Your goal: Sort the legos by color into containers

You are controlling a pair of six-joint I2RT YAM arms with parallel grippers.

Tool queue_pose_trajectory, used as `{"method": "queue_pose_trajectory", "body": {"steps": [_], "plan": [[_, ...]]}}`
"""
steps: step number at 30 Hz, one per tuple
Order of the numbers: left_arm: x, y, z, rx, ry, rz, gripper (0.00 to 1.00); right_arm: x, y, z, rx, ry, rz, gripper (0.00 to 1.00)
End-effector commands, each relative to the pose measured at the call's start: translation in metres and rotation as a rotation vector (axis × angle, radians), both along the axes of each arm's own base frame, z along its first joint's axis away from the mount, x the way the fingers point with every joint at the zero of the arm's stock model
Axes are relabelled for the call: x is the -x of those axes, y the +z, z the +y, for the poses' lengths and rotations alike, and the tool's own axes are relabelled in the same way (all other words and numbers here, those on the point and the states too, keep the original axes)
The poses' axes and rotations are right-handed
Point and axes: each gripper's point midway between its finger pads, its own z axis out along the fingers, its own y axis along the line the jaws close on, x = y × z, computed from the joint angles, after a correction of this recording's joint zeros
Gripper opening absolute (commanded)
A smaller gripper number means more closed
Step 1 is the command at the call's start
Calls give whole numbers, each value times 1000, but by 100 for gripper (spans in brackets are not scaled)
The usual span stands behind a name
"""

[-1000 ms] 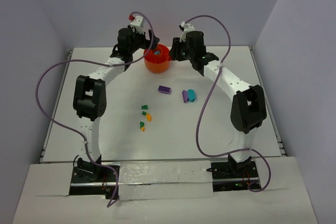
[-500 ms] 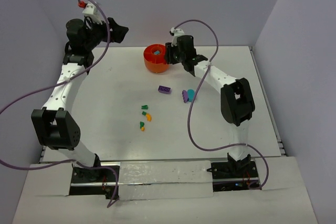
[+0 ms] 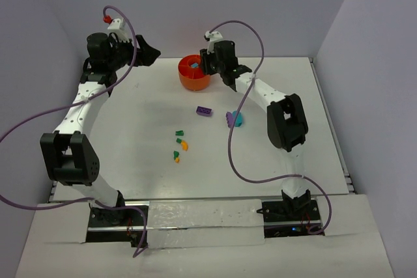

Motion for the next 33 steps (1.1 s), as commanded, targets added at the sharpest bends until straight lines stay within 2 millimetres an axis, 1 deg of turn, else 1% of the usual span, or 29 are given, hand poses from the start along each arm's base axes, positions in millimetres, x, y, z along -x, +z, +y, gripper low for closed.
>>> {"method": "queue_pose_trajectory", "body": {"steps": [1,6,9,11,13,16,18,19,21,22,23,25,27,28,29,33], "plan": [[3,7,-2,6,-18,-19,99,-13,20,12,-2,7,-77,5],[1,5,-1,6,-16,-15,99,-19,17,16,2,4,-71,7],[1,4,-3,9,-22,-12,99,-20,11,15,8,1,-61,12],[0,4,-2,8,-21,-13,99,-20,7,16,13,2,-55,20],[0,4,-2,5,-20,-13,99,-21,6,17,15,3,-51,33],[0,3,-2,3,-18,-12,99,-21,1,18,18,8,-42,36],[0,4,-2,6,-18,-12,99,-22,2,19,19,7,-42,43],[0,4,-2,6,-18,-12,99,-22,0,19,21,7,-37,43],[0,5,-2,5,-18,-14,99,-22,-1,20,19,6,-31,58],[0,5,-2,5,-18,-13,99,-22,-1,20,19,7,-30,63],[0,5,-1,3,-17,-14,99,-22,0,21,17,8,-29,68],[0,5,-1,4,-15,-13,99,-21,2,20,13,5,-27,73],[0,5,-1,5,-15,-14,99,-17,6,20,5,7,-21,76],[0,6,-1,7,-15,-15,99,-15,12,19,-3,8,-26,77],[0,7,-1,8,-14,-15,99,-14,13,19,-9,6,-22,78],[2,11,-1,7,-12,-26,99,5,38,11,-47,2,-21,78]]}}
